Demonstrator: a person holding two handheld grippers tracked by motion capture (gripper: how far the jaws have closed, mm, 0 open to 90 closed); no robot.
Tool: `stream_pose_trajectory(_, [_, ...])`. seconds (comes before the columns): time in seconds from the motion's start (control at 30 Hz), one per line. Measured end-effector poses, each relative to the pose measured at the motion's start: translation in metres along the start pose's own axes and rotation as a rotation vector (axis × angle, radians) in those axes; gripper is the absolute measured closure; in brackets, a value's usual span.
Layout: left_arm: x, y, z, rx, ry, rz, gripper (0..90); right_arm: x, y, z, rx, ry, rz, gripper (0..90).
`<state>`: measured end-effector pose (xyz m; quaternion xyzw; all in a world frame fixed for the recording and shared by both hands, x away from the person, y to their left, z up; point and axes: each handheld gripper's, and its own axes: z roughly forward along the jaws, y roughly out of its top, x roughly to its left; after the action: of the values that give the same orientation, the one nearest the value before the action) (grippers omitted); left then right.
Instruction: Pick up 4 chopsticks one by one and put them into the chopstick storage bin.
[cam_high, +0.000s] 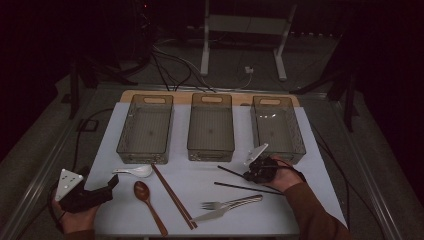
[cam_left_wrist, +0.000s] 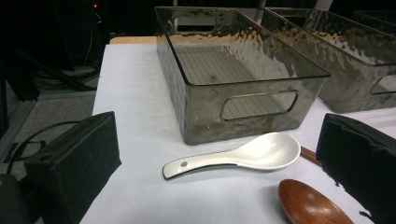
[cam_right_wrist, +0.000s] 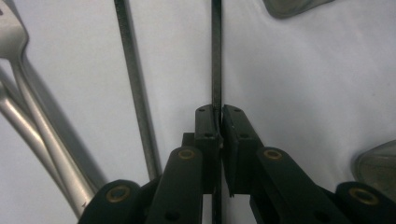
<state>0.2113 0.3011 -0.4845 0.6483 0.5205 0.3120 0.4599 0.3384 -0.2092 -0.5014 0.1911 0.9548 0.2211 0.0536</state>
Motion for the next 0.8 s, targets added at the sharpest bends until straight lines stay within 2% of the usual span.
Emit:
stream_pose_trajectory(0.3, [-0.001,0.000,0.001,0.006,-0.002,0.007,0.7,0.001,0.002,0.002,0.010,-0.007,0.005,84.0])
stream_pose_trajectory(0.47, [-0.002,0.000,0.001,0.006,-0.004,0.007,0.7,0.006,0.005,0.002,0.029,-0.040,-0.005,86.0])
stream_pose_trajectory(0.67, [-0.004,0.002,0.001,-0.002,-0.008,0.002,0.7,0.010,0.002,0.000,-0.004,-0.066,-0.038,86.1])
stream_pose_trajectory(0.8, [-0.013,0.007,0.001,-0.016,-0.034,0.014,0.7,0.011,0.002,-0.007,-0.063,-0.091,-0.039,86.1])
